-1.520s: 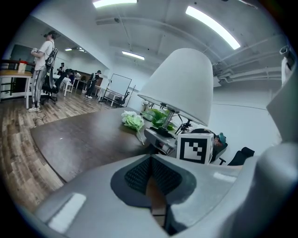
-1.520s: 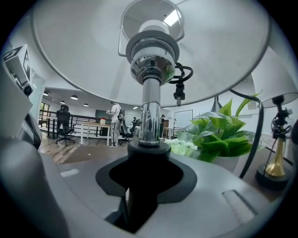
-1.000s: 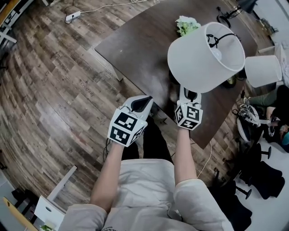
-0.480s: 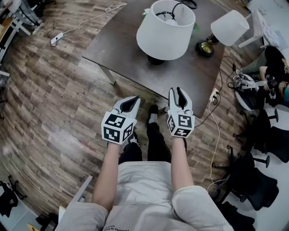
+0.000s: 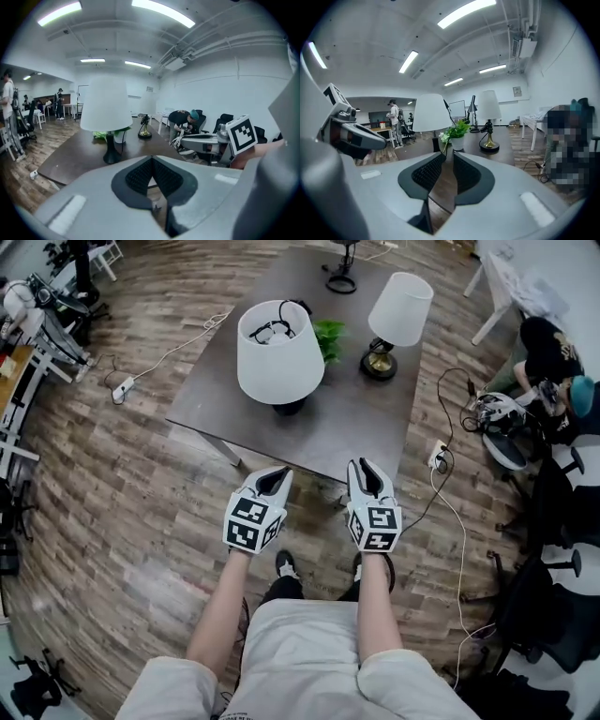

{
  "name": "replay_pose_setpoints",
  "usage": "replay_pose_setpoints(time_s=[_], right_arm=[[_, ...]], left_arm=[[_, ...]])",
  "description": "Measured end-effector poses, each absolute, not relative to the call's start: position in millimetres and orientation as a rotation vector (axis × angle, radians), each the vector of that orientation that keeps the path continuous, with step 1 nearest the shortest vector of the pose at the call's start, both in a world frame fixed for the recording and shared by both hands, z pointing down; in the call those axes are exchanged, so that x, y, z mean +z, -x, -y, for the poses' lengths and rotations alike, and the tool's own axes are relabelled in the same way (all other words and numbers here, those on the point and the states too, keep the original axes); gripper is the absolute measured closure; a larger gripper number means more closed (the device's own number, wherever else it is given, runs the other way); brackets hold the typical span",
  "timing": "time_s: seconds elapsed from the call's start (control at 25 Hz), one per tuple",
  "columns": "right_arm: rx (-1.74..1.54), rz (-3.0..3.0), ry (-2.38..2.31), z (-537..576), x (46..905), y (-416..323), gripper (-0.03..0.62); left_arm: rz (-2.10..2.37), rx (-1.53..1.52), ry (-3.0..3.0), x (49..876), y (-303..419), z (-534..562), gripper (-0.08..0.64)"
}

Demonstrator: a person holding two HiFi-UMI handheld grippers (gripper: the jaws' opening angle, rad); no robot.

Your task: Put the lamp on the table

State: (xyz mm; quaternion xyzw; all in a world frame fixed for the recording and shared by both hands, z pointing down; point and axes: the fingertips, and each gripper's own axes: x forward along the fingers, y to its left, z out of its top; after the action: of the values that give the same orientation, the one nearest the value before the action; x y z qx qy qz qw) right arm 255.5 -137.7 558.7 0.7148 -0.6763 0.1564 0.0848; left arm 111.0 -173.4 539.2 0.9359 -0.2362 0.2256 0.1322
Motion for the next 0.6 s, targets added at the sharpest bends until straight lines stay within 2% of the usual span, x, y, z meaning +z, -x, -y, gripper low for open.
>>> replay_pose_setpoints(time_s=[0.28,0.6], right_arm=[[0.539,2.13,-1.991,113.0,561.8,-309.7,0.509],[0.553,2.328,-1.815,146.7,533.0,-353.1,0.531]], left_arm=[[0.891,0.676,-2.639,525.2,-174.1,150.4,0.56],[1.137,0.55,-2.516,492.0,-220.8,141.3,0.56]])
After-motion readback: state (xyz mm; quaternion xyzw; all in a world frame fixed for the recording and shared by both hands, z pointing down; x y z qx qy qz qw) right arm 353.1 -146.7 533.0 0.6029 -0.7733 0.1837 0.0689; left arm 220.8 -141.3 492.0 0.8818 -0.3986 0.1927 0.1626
